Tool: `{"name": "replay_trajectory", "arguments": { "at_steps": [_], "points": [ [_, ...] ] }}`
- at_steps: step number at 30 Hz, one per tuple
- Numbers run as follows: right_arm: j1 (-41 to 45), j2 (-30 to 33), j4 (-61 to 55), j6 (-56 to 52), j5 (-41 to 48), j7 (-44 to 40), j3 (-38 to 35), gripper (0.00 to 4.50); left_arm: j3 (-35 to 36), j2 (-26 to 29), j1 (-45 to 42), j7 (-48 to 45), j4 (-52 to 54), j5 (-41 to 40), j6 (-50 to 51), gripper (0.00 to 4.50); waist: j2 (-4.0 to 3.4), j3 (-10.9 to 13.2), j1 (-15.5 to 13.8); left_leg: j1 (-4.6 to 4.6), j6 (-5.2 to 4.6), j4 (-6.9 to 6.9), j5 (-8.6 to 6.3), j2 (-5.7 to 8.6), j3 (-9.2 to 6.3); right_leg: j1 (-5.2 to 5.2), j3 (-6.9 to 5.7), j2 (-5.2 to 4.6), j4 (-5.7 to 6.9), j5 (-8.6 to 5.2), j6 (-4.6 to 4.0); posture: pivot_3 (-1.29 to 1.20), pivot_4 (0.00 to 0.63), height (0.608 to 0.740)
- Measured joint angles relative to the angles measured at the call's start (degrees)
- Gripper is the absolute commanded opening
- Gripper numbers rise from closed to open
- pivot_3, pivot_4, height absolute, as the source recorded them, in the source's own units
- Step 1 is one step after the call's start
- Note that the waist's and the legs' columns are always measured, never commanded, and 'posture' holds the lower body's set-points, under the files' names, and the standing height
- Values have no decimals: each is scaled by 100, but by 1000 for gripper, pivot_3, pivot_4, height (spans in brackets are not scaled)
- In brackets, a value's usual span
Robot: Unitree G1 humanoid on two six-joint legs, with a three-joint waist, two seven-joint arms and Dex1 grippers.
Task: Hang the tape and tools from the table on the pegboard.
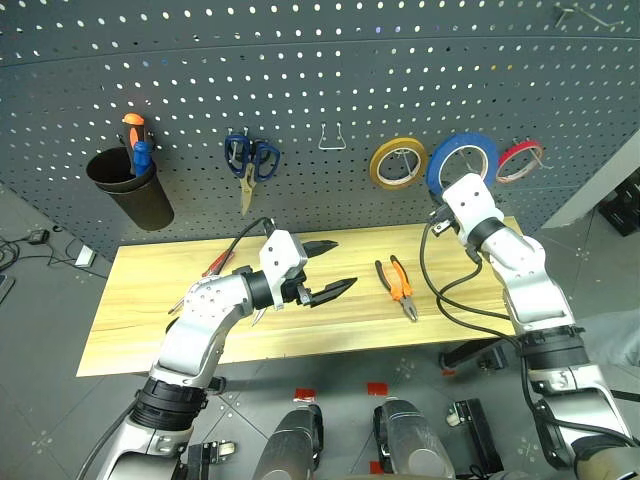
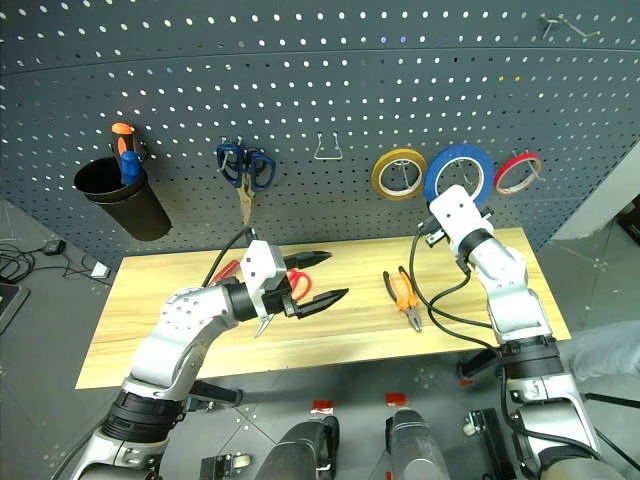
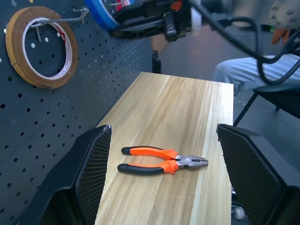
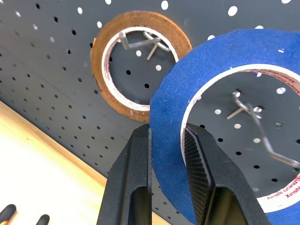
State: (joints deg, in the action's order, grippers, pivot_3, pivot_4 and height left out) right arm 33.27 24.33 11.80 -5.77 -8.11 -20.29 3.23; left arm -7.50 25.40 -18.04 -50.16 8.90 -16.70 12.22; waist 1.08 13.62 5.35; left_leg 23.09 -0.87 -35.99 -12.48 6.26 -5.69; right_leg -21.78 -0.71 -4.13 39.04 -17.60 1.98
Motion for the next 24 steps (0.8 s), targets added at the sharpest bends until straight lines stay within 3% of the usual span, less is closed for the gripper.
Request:
{"name": "replay_trajectory", "arguments": {
  "at_steps": [6,10,11,17,20,24],
  "points": [
    [88,-33,163,170,-132,362,-20,2908,0,-37,10,74,-4,21,-7,3783,0,0,-3,0,0,-1,-1,-1,2,0,2,1,0,0,0,-206,216,740],
    [-690,-251,-865,-754,75,172,6,4302,0,180,365,61,-4,188,-147,3783,-1,0,11,2,5,3,-9,-10,2,-6,5,7,-1,-1,0,-216,229,740],
    [-875,-296,-1087,-1093,114,119,34,4462,3,267,462,54,-4,234,-187,3783,-3,1,16,4,4,3,-10,-9,2,-10,7,7,0,-1,0,-218,235,740],
    [-1346,-1040,-2545,-4123,608,37,126,4462,177,930,1247,-77,-6,434,-541,3783,-7,4,93,5,-19,4,-25,-15,0,-28,13,9,6,7,-14,-201,269,740],
    [-1241,-1394,-2555,-5325,716,224,198,4462,300,1125,1473,-109,-7,455,-647,3783,-14,20,81,8,-22,4,-26,-14,-1,-44,12,7,3,14,-23,-196,280,740],
    [-735,-1655,-2159,-6092,726,511,161,4462,359,1205,1537,-111,15,447,-662,3783,-11,72,65,6,-27,2,-29,-13,0,-50,10,5,-4,20,-22,-181,318,740]
  ]
}}
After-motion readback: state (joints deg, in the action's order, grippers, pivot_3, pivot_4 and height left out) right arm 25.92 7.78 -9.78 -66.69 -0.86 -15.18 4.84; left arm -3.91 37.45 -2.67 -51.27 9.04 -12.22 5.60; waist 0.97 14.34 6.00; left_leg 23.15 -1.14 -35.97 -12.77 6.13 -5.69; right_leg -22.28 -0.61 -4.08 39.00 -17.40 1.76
